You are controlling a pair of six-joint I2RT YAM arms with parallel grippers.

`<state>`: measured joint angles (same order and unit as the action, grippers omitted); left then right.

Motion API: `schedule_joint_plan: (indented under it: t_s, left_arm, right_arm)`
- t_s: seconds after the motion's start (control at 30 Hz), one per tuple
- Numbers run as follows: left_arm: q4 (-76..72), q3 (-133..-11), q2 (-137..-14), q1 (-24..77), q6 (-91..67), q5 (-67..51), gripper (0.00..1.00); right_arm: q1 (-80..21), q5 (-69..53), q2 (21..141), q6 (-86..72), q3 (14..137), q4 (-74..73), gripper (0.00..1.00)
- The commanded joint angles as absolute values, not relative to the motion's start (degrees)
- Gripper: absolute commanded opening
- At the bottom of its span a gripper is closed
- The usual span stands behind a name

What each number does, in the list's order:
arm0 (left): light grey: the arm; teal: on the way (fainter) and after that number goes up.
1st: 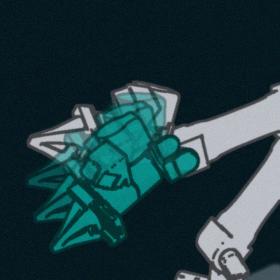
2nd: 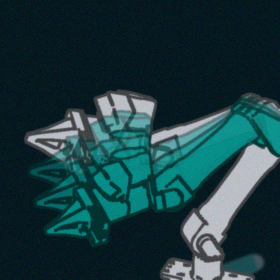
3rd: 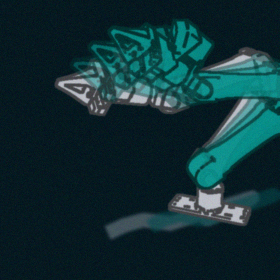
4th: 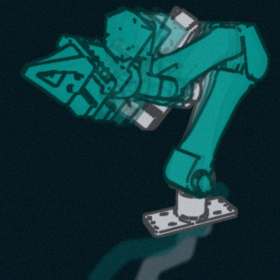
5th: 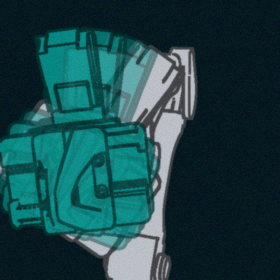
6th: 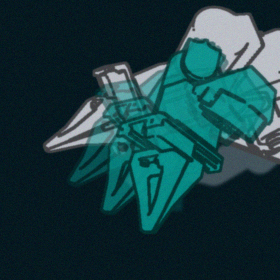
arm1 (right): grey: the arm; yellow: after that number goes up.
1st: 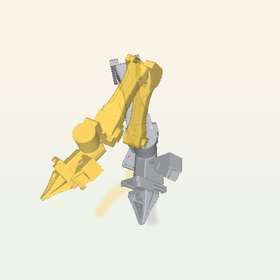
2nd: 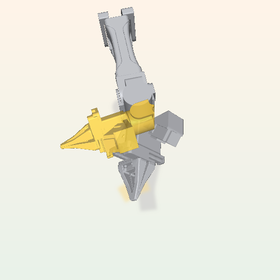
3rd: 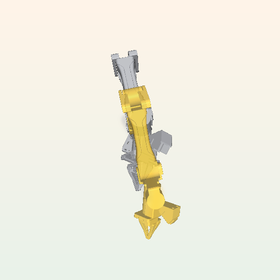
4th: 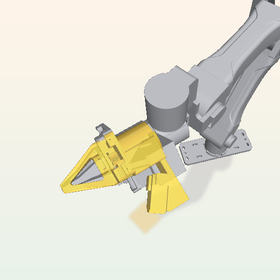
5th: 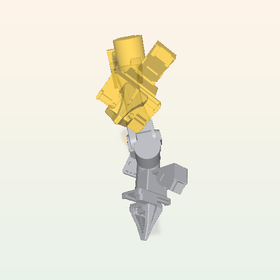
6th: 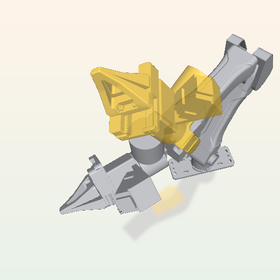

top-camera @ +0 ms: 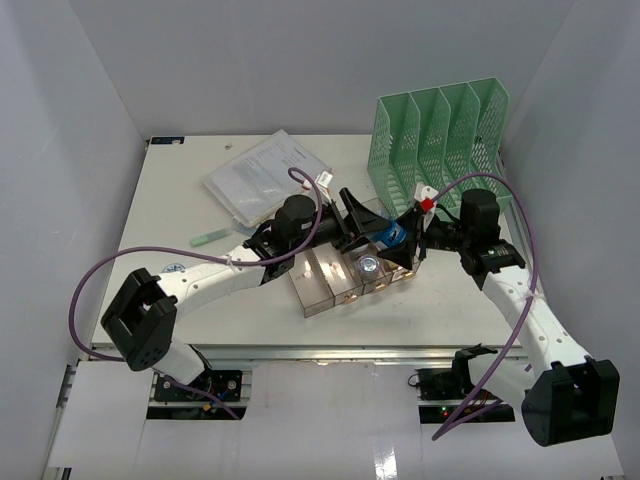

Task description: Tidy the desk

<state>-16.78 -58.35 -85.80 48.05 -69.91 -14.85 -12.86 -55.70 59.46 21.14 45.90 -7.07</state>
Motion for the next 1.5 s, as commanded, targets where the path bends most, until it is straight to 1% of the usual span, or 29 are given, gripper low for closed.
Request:
schedule_joint_plan:
  t_s: [0.0, 0.1, 0.17, 0.2, 0.27, 0.3, 0.33, 0.37, 0.4, 0.43, 0.5, 0.53, 0.57, 0.6, 0.63, 0.87, 1.03, 1.2, 1.47]
  left_arm:
    - [-16.31, -61.8, -86.25, 47.79, -68.95, -16.19, 0.84]
    - [-15.24, -62.72, -86.73, 47.81, -67.73, -16.17, 0.76]
    - [-14.17, -63.37, -86.95, 47.81, -66.54, -16.26, 0.65]
    - [-13.76, -63.83, -87.08, 47.81, -65.6, -16.26, 0.61]
    - [-12.52, -64.53, -87.26, 47.81, -64.36, -16.1, 0.47]
    - [-12.14, -64.65, -87.27, 47.81, -63.68, -16.08, 0.41]
    - [-11.66, -64.77, -87.25, 47.81, -62.97, -16.0, 0.36]
    - [-11.02, -64.94, -87.19, 47.81, -62.26, -15.83, 0.32]
    - [-10.11, -65.15, -86.98, 47.81, -61.28, -15.41, 0.25]
    - [-9.4, -65.27, -86.76, 47.81, -60.55, -14.9, 0.2]
    - [-7.49, -65.38, -85.48, 47.81, -58.88, -13.19, 0.1]
    - [-6.31, -65.39, -84.83, 47.73, -57.86, -11.94, 0.07]
    - [-4.94, -65.39, -84.2, 47.59, -56.7, -10.52, 0.06]
    - [-2.65, -65.39, -83.55, 47.3, -54.94, -8.53, 0.04]
    - [-1.24, -65.28, -82.89, 46.94, -53.67, -7.18, 0.04]
    - [7.32, -63.14, -77.83, 42.42, -47.23, -0.92, 0.01]
    - [10.08, -61.73, -77.57, 37.79, -42.81, 1.46, 0.01]
    - [9.2, -62.32, -81.33, 36.33, -38.79, 2.2, 0.01]
    - [7.56, -67.34, -90.62, 36.21, -33.44, 3.02, 0.02]
  right_arm:
    - [-12.83, -56.64, 59.38, 21.41, 45.76, -2.79, 0.1]
    - [-12.92, -56.69, 59.33, 21.61, 45.54, -2.73, 0.14]
    - [-12.91, -56.6, 59.6, 21.83, 45.44, -2.82, 0.19]
    - [-12.84, -56.6, 59.67, 22.03, 45.44, -2.89, 0.22]
    - [-12.83, -56.68, 59.76, 22.38, 45.36, -3.06, 0.27]
    - [-12.83, -56.69, 59.87, 22.36, 45.3, -3.13, 0.31]
    - [-12.83, -56.56, 59.94, 22.32, 45.24, -3.16, 0.39]
    - [-12.83, -56.26, 59.94, 22.32, 45.18, -3.16, 0.5]
    - [-12.9, -55.98, 59.94, 22.32, 45.11, -3.1, 0.65]
    - [-12.86, -55.34, 59.94, 22.38, 44.98, -3.13, 0.74]
    - [-12.83, -54.0, 59.94, 22.33, 44.91, -3.16, 0.89]
    - [-12.83, -53.45, 59.94, 22.41, 44.87, -3.25, 0.94]
    - [-12.83, -52.92, 59.94, 22.54, 44.83, -3.38, 0.97]
    - [-12.83, -52.33, 59.94, 22.84, 44.89, -3.68, 0.92]
    - [-12.83, -51.87, 60.01, 23.19, 44.91, -4.0, 0.9]
    - [-12.66, -49.67, 59.6, 26.52, 44.65, -5.79, 0.9]
    - [-11.45, -49.5, 59.34, 26.79, 44.15, -5.81, 0.9]
    - [-10.61, -50.07, 59.09, 27.92, 43.21, -5.57, 0.9]
    - [-9.63, -51.34, 58.52, 28.92, 42.54, -5.34, 0.9]
